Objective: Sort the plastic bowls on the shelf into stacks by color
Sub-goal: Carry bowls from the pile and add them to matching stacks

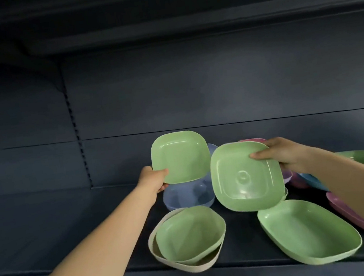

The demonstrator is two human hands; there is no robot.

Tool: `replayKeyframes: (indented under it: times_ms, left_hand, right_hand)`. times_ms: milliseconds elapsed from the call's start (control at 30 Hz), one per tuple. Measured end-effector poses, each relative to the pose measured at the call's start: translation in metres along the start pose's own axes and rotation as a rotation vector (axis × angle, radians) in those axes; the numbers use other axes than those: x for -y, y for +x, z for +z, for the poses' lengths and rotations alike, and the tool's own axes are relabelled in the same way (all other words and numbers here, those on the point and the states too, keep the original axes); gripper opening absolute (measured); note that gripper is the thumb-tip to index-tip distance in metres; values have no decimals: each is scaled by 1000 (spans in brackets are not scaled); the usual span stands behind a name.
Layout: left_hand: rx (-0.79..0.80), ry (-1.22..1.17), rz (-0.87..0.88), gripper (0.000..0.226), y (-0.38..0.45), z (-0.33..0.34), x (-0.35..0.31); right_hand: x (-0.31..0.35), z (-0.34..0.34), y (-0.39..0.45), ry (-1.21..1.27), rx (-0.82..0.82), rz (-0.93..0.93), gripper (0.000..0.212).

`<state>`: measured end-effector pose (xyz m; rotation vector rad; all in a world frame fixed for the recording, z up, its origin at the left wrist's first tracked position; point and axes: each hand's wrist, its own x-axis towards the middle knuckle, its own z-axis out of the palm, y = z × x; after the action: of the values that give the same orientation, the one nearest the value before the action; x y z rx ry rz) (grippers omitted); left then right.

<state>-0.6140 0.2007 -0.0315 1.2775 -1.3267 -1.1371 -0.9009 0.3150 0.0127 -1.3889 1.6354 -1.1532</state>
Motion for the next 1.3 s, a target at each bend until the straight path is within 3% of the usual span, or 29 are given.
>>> replayKeyframes:
  times_ms: [133,233,333,667,900,1167,1300]
  left_hand:
    - [-83,-31,70,19,-10,-51,0]
    - [-155,-69,74,11,-14,-101,6]
    - [-211,-81,58,4,-18,-158,14]
    - [-318,-72,58,16,-21,-366,41]
    - [-394,-50,29,5,-21,-496,69]
    - [-514,-115,24,29,15,-610,72]
    - [-554,-64,48,18,45,-638,77]
  right_hand:
    - [28,44,7,-53,56,-4,17]
    - [52,92,9,-15,56,-4,11]
    - [72,148,10,57,76,-16,11]
    - [132,343,8,135,126,-36,21]
    - [163,476,5,189,173,-10,26]
    - [206,581,30,253,215,-25,13]
    - [206,620,55,248,203,-18,14]
